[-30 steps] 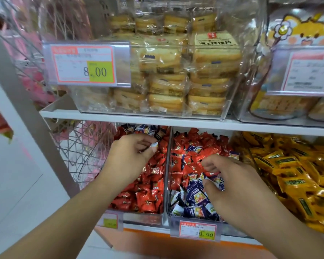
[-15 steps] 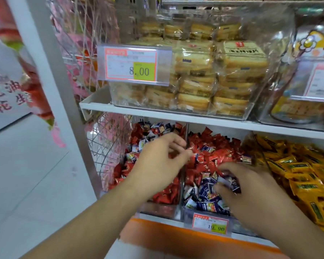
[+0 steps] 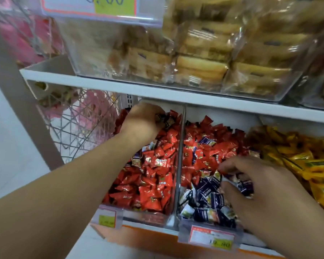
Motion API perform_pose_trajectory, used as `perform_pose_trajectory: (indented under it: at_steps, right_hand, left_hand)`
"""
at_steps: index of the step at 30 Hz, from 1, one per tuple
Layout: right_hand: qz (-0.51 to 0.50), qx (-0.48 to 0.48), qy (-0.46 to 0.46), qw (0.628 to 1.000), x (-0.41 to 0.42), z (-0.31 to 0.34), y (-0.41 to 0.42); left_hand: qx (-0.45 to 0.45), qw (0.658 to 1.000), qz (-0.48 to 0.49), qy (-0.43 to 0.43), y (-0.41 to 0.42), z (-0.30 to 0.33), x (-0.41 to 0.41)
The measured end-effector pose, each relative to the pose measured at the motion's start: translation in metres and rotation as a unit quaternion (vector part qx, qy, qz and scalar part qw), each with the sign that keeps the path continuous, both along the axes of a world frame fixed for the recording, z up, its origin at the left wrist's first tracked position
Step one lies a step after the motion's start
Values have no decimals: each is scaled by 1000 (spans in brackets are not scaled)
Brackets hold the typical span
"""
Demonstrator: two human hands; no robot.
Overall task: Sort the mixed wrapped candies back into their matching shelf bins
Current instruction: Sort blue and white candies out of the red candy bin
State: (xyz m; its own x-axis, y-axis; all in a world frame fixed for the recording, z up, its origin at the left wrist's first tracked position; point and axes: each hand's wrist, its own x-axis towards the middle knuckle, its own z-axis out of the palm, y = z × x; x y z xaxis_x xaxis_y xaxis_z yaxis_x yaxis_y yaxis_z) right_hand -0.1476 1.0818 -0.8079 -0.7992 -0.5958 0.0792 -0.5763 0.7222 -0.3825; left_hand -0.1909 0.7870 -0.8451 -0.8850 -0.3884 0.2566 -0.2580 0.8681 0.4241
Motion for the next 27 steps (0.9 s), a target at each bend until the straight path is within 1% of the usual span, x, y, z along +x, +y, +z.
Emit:
perform_pose_trajectory:
  at_steps: [4, 6, 10, 12, 15, 17, 22, 25, 27]
  right_hand:
    - [5, -4, -10, 1000, 4, 1, -1]
    - [4, -3, -11, 1000, 7, 2, -1]
    - [5, 1, -7, 1000, 11, 3, 1]
    - [0, -1, -5, 1000, 13, 5, 1]
    - [-4, -10, -9, 1000, 16, 7, 0]
    - [-1, -10, -12, 1000, 19, 9, 0]
    - [-2, -26, -23, 999, 22, 11, 2]
    - [4, -49, -28, 998, 22, 12, 2]
    - [14, -79, -48, 996, 23, 13, 2]
  left_hand:
    - [-52, 999, -3, 16, 2, 4, 9]
    - [-39, 998, 3, 51, 2, 6, 17]
    - [50, 986, 32, 155, 8, 17, 44]
    - [113, 975, 47, 184, 13, 24, 60]
    - [237, 955, 51, 172, 16, 24, 80]
    - [304, 937, 60, 164, 17, 22, 90]
    - [366, 913, 71, 163, 31, 28, 111]
    - [405, 894, 72, 178, 45, 40, 125]
    - [425, 885, 55, 179, 59, 47, 133]
